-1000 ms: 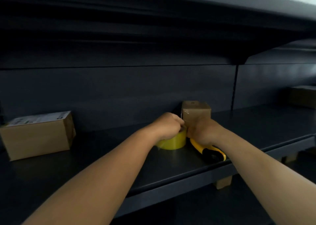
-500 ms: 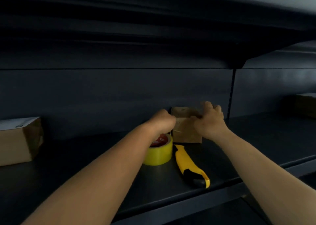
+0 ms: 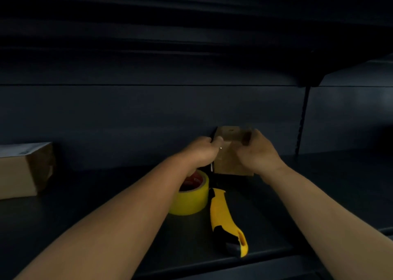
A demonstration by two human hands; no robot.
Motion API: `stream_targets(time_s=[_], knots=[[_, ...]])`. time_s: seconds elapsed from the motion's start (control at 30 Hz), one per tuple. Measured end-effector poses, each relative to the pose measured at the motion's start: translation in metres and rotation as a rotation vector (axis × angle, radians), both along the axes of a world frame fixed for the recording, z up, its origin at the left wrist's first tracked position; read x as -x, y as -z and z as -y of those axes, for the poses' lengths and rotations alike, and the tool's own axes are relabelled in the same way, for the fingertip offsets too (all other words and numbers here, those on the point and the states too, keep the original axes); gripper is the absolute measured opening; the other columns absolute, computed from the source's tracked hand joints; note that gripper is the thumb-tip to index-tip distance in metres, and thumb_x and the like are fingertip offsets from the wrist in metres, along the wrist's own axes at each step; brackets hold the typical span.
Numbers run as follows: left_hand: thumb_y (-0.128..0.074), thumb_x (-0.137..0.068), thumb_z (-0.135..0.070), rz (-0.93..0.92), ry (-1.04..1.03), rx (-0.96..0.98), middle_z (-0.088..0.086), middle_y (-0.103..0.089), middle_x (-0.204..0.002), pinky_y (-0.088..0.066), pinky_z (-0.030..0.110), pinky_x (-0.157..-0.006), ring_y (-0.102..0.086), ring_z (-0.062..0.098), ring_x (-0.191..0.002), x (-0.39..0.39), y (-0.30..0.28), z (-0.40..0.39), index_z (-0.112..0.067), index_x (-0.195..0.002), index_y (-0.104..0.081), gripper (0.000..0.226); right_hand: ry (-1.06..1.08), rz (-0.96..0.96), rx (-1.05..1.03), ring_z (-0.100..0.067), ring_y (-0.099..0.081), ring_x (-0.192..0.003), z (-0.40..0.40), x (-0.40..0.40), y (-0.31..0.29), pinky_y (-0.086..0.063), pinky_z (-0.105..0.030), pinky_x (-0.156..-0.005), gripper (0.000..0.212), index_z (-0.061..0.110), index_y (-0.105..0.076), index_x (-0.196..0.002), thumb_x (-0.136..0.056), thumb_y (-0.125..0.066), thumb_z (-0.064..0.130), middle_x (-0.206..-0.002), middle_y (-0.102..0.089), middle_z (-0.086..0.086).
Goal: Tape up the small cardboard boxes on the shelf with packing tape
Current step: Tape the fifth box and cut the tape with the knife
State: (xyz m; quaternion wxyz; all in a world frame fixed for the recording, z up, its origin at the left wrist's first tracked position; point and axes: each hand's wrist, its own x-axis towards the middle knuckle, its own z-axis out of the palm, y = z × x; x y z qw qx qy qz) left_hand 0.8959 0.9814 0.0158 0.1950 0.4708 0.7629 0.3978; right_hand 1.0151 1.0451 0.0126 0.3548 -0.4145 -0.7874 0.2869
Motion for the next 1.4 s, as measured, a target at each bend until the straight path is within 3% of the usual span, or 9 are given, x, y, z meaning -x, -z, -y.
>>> stream_targets(time_s=[0.23,0.43,0.57,0.7,0.8,0.9,1.0,1.13,1.4], knots=[[-0.030,-0.089,-0.069,0.199,-0.001,-0.228,-0.006,-0.029,-0.153,-0.042,0.045,-0.102,-0.037,0.021,-0.133,-0.001,-0.024,0.016,-0.040,-0.149,-0.015,0.068,-0.065,-0.222,0.014,-0.026,-0.051,-0.120,0.014,0.009,-0.014,-0.049,-0.041,-0.096,0.065,0.015,-0.028,-0.145,-0.090,-0.054,0.036,-0.138,-0.045,-0.009],[-0.054,-0.088,-0.056,0.386,-0.052,-0.456,-0.003,-0.052,-0.128,-0.052,0.034,-0.084,-0.055,0.014,-0.103,0.030,-0.031,0.040,-0.037,-0.139,-0.036,0.057,-0.162,-0.302,-0.008,-0.014,-0.046,-0.107,0.040,0.029,-0.020,-0.039,-0.024,-0.080,0.052,0.020,-0.030,-0.144,-0.096,-0.047,0.031,-0.140,-0.039,-0.001],[-0.064,-0.085,-0.030,0.312,-0.037,-0.564,-0.003,-0.058,-0.107,-0.052,0.028,-0.071,-0.059,0.013,-0.092,0.056,-0.032,0.072,-0.037,-0.116,-0.052,0.034,-0.222,-0.340,0.060,-0.018,-0.048,-0.114,0.056,0.051,-0.019,-0.039,-0.028,-0.090,0.046,0.020,-0.035,-0.138,-0.095,-0.048,0.029,-0.135,-0.043,-0.002],[-0.063,-0.064,-0.031,0.156,-0.033,-0.572,0.002,-0.047,-0.123,-0.045,0.022,-0.070,-0.054,0.016,-0.103,0.084,-0.030,0.112,-0.044,-0.103,-0.057,0.042,-0.292,-0.434,0.170,-0.022,-0.044,-0.124,0.066,0.072,-0.019,-0.037,-0.039,-0.106,0.067,0.030,-0.019,-0.146,-0.090,-0.056,0.030,-0.143,-0.038,-0.002],[-0.066,-0.064,-0.020,-0.037,-0.022,-0.578,-0.006,-0.039,-0.118,-0.043,0.007,-0.066,-0.048,0.001,-0.099,0.094,-0.026,0.140,-0.040,-0.098,-0.058,0.040,-0.337,-0.470,0.243,-0.024,-0.040,-0.130,0.074,0.083,-0.022,-0.039,-0.043,-0.107,0.080,0.041,-0.008,-0.148,-0.088,-0.060,0.029,-0.152,-0.026,0.002],[-0.066,-0.057,-0.016,-0.172,0.002,-0.586,-0.011,-0.036,-0.114,-0.036,-0.003,-0.070,-0.043,-0.013,-0.097,0.101,-0.018,0.159,-0.036,-0.094,-0.057,0.043,-0.405,-0.420,0.276,-0.016,-0.049,-0.120,0.086,0.093,-0.022,-0.045,-0.032,-0.094,0.065,0.037,-0.027,-0.143,-0.090,-0.058,0.016,-0.143,-0.041,0.003],[-0.062,-0.056,-0.021,-0.119,-0.031,-0.601,-0.009,-0.038,-0.115,-0.040,0.008,-0.074,-0.044,-0.004,-0.101,0.112,-0.012,0.171,-0.039,-0.090,-0.058,0.039,-0.461,-0.343,0.254,-0.008,-0.055,-0.099,0.100,0.101,-0.021,-0.046,-0.022,-0.076,0.047,0.036,-0.044,-0.127,-0.091,-0.051,0.006,-0.117,-0.058,0.008],[-0.059,-0.053,-0.040,0.085,-0.075,-0.650,0.002,-0.050,-0.119,-0.040,0.030,-0.080,-0.051,0.015,-0.103,0.127,-0.009,0.186,-0.041,-0.083,-0.065,0.030,-0.463,-0.250,0.272,-0.016,-0.061,-0.095,0.110,0.104,-0.020,-0.054,-0.035,-0.085,0.027,0.021,-0.055,-0.115,-0.091,-0.055,0.008,-0.104,-0.063,0.002],[-0.050,-0.074,-0.028,0.381,-0.101,-0.682,0.001,-0.063,-0.090,-0.046,0.034,-0.074,-0.058,0.016,-0.085,0.142,-0.001,0.200,-0.022,-0.087,-0.067,0.022,-0.554,-0.125,0.282,-0.022,-0.064,-0.091,0.130,0.097,-0.021,-0.057,-0.041,-0.082,0.030,0.009,-0.054,-0.108,-0.085,-0.069,0.020,-0.096,-0.062,-0.007]])
